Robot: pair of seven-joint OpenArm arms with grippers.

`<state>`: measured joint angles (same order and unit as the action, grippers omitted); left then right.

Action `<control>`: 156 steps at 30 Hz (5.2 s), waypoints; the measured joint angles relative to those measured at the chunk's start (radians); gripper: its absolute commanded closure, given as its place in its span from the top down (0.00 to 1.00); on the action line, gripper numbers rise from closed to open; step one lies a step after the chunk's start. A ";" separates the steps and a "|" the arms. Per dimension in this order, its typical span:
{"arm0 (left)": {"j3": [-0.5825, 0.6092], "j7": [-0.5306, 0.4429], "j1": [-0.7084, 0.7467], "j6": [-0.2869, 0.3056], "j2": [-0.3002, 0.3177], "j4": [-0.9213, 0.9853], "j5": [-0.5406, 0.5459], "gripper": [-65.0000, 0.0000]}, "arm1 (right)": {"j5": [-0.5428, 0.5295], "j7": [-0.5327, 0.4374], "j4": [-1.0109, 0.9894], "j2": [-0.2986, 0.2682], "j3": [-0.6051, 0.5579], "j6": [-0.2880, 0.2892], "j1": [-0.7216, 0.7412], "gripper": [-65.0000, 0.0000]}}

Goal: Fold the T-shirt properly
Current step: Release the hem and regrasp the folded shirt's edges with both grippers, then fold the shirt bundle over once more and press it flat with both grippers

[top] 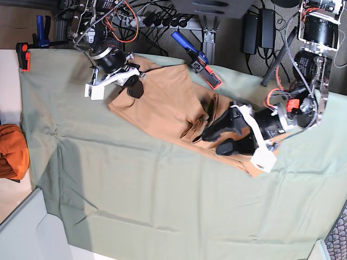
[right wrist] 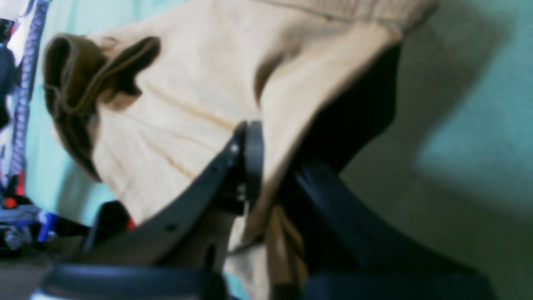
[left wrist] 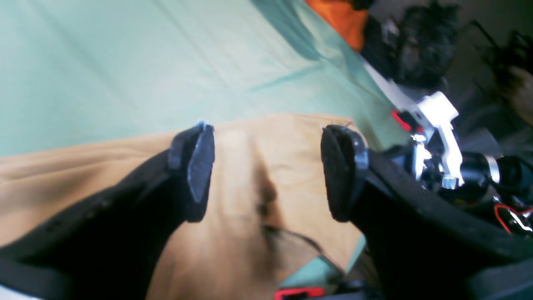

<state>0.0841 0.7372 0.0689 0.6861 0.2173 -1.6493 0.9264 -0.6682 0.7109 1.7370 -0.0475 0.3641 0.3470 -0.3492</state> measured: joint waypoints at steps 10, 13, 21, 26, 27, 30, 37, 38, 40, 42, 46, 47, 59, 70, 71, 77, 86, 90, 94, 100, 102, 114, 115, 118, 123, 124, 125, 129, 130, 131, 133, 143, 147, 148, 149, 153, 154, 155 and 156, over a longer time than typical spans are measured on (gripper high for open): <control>-0.145 0.000 0.000 0.000 0.113 0.000 0.008 0.66 | 0.048 0.002 -0.013 -0.147 0.225 0.000 0.014 0.00; -0.161 0.000 0.000 0.000 0.146 0.000 0.007 0.66 | 0.002 0.031 -0.026 -0.200 0.290 0.000 0.014 0.00; -0.156 0.027 0.000 0.001 0.175 0.000 0.008 0.66 | -0.203 0.076 0.090 -0.153 0.308 0.007 0.019 0.00; -0.161 0.026 0.000 0.000 0.253 -0.001 0.007 0.66 | -0.196 0.072 0.249 0.001 0.208 0.008 0.021 0.00; -0.160 0.027 0.000 0.000 0.260 -0.001 0.007 0.66 | -0.179 0.068 0.268 0.029 0.172 0.008 0.022 0.00; -0.160 0.027 0.000 0.001 0.268 -0.001 0.008 0.66 | -0.133 0.042 0.286 0.092 0.051 0.008 0.037 0.00; -0.159 0.026 0.000 0.000 0.303 -0.001 0.008 0.66 | 0.073 -0.031 0.277 0.199 -0.193 0.008 0.084 0.00; -0.159 0.026 0.000 0.001 0.304 -0.001 0.008 0.66 | 0.100 -0.054 0.266 0.198 -0.225 0.008 0.090 0.00; -0.159 0.026 0.000 0.000 0.304 -0.001 0.007 0.66 | 0.162 -0.063 0.221 0.197 -0.270 0.008 0.108 0.00; -0.159 0.026 0.000 0.001 0.304 -0.002 0.009 0.66 | 0.186 -0.068 0.166 0.196 -0.299 0.008 0.122 0.00; -0.159 0.026 0.000 0.001 0.304 -0.002 0.010 0.66 | 0.189 -0.066 0.070 0.192 -0.330 0.008 0.149 0.38; -0.159 0.026 0.000 0.001 0.304 -0.002 0.011 0.66 | 0.188 -0.067 0.058 0.192 -0.339 0.008 0.150 0.52; -0.159 0.026 0.000 0.001 0.304 -0.002 0.032 0.66 | 0.166 -0.068 0.053 0.192 -0.508 0.008 0.148 0.63; -0.159 0.026 0.000 0.000 0.304 -0.002 0.039 0.58 | 0.235 -0.066 0.162 0.192 -0.579 0.008 0.148 0.63; -0.158 0.030 0.000 0.000 0.304 -0.002 0.047 0.46 | 0.262 -0.068 0.195 0.192 -0.571 0.008 0.150 0.60; -0.038 0.083 0.006 -0.001 0.312 -0.144 0.077 0.00 | 0.444 -0.099 0.261 0.178 -0.442 0.008 0.214 0.00; 0.407 -0.011 0.014 0.006 0.264 -0.286 -0.246 0.00 | 0.462 -0.134 0.058 0.036 -0.112 0.008 0.367 0.00; 0.497 -0.056 0.014 0.007 0.196 -0.285 -0.372 0.00 | 0.380 -0.132 -0.058 -0.033 -0.050 0.008 0.397 0.00; 0.510 -0.104 0.011 0.007 0.129 -0.247 -0.485 0.00 | 0.360 -0.137 -0.109 -0.066 -0.043 0.008 0.408 0.00; 0.507 -0.158 -0.053 0.007 0.118 -0.104 -0.538 0.00 | 0.338 -0.135 -0.133 -0.060 -0.046 0.008 0.406 0.00; 0.507 -0.167 -0.068 0.007 0.117 -0.076 -0.581 0.00 | 0.325 -0.135 -0.133 -0.060 -0.046 0.008 0.406 0.00; 0.433 -0.245 -0.075 0.007 0.246 0.008 -0.666 0.00 | 0.321 -0.130 -0.133 -0.060 -0.046 0.008 0.406 0.00; 0.426 -0.244 -0.075 0.007 0.259 0.008 -0.665 0.00 | 0.320 -0.129 -0.133 -0.060 -0.046 0.008 0.406 0.00; 0.416 -0.243 -0.075 0.007 0.288 0.008 -0.667 0.00 | 0.294 -0.127 -0.133 -0.060 -0.046 0.008 0.406 0.00; 0.401 -0.228 -0.075 0.007 0.304 0.003 -0.588 0.00 | 0.291 -0.127 -0.133 -0.060 -0.046 0.008 0.405 0.00; 0.401 -0.196 -0.074 0.007 0.307 -0.011 -0.555 0.00 | 0.291 -0.127 -0.133 -0.060 -0.046 0.008 0.406 0.00; 0.400 -0.172 -0.071 0.007 0.309 -0.035 -0.531 0.00 | 0.291 -0.127 -0.133 -0.060 -0.046 0.008 0.406 0.00; 0.400 -0.148 -0.035 0.006 0.308 -0.219 -0.487 0.00 | 0.303 -0.136 -0.133 -0.061 -0.055 0.008 0.405 0.00; 0.400 -0.147 -0.024 0.007 0.306 -0.268 -0.485 0.00 | 0.315 -0.143 -0.133 -0.061 -0.061 0.008 0.406 0.00; 0.401 -0.146 -0.013 0.007 0.305 -0.311 -0.485 0.00 | 0.332 -0.150 -0.133 -0.061 -0.070 0.008 0.407 0.00; 0.422 -0.154 0.008 0.006 0.304 -0.364 -0.483 0.00 | 0.351 -0.163 -0.134 -0.061 -0.092 0.008 0.408 0.00; 0.628 -0.218 0.019 0.005 0.140 -0.185 -0.777 0.00 | 0.558 -0.206 -0.283 -0.069 -0.272 0.008 0.503 0.00; 0.629 -0.241 -0.014 -0.031 0.090 -0.083 -0.809 0.00 | 0.588 -0.200 -0.357 -0.069 -0.333 0.008 0.538 0.00; 0.629 -0.240 -0.031 -0.035 0.090 -0.069 -0.828 0.00 | 0.590 -0.198 -0.359 -0.069 -0.342 0.008 0.538 0.00; 0.629 -0.233 -0.048 -0.039 0.090 -0.052 -0.847 0.00 | 0.585 -0.198 -0.359 -0.068 -0.347 0.008 0.538 0.00; 0.626 -0.236 -0.097 -0.058 0.095 0.009 -0.853 0.00 | 0.577 -0.180 -0.359 -0.083 -0.347 0.008 0.534 0.00; 0.626 -0.246 -0.105 -0.059 0.095 0.028 -0.848 0.00 | 0.568 -0.180 -0.357 -0.092 -0.348 0.008 0.527 0.00; 0.626 -0.269 -0.114 -0.061 0.096 0.048 -0.850 0.00 | 0.555 -0.178 -0.355 -0.102 -0.348 0.008 0.519 0.00; 0.626 -0.286 -0.121 -0.061 0.097 0.066 -0.859 0.00 | 0.541 -0.168 -0.351 -0.116 -0.349 0.008 0.510 0.00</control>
<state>0.7097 0.4515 -0.0517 0.6250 0.3138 -1.5837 0.0669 -0.1272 0.5430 1.3865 -0.1638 0.0151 0.3550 0.1604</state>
